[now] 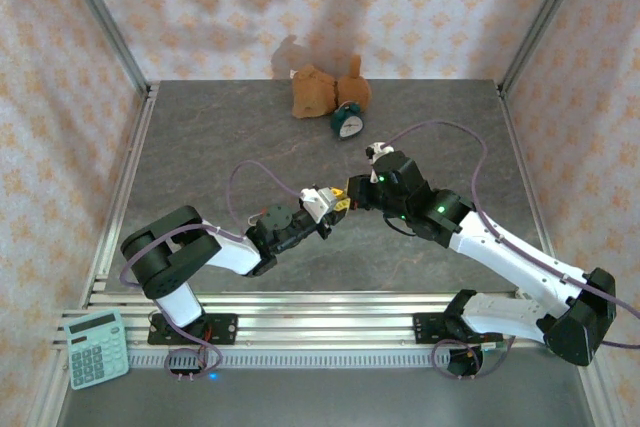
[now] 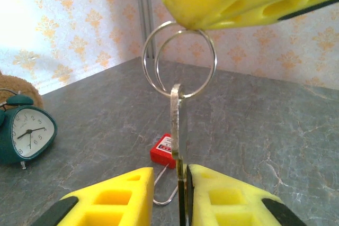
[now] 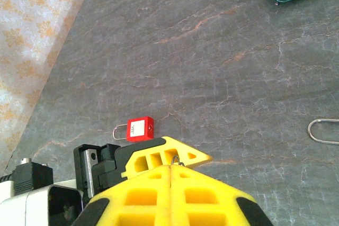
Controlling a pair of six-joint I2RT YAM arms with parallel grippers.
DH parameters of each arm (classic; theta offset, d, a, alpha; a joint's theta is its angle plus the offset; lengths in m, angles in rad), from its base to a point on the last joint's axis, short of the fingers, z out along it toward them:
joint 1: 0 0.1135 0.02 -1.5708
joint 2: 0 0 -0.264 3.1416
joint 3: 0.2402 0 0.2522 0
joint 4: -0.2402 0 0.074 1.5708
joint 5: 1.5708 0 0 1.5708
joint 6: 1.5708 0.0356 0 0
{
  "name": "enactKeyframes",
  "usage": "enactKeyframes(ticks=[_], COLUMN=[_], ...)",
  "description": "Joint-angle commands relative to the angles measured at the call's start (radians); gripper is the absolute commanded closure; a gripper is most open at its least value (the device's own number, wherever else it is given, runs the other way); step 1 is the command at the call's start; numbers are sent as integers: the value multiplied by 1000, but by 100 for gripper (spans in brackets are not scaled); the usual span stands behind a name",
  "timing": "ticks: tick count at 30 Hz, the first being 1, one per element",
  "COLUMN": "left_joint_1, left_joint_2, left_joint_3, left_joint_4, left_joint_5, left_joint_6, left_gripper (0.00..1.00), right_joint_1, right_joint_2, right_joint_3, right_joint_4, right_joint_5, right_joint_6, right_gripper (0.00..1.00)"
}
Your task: Unlock with the key
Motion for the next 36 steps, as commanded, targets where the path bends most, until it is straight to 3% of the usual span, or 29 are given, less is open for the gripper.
enactKeyframes(ticks=[1, 15, 20, 22, 27, 32, 36], left_joint_1=[0, -1, 0, 2, 29, 67, 80], left_joint_2=[13, 5, -29, -55, -169, -269, -296], left_joint_3=[8, 10, -4, -7, 26, 195, 291], left_joint_4=[61, 41, -8, -51, -311, -816, -1062], left_joint_5=[-1, 23, 48, 53, 203, 416, 511], left_joint_6=[-1, 0, -12, -40, -132, -175, -171], left_gripper=[78, 100, 100, 100, 100, 100, 100], right_joint_1=[0, 1, -4, -6, -9, -38, -113], right_joint_2=[-22, -21, -32, -53, -125, -210, -224], right_joint_3=[-19, -18, 0, 1, -39, -169, -233], right_joint_4=[24, 22, -14, -23, 2, 139, 211], right_joint_5=[14, 33, 79, 111, 107, -60, -219], right_joint_6=[9, 1, -30, -50, -172, -294, -285], right_gripper=[100, 99, 79, 76, 73, 59, 54])
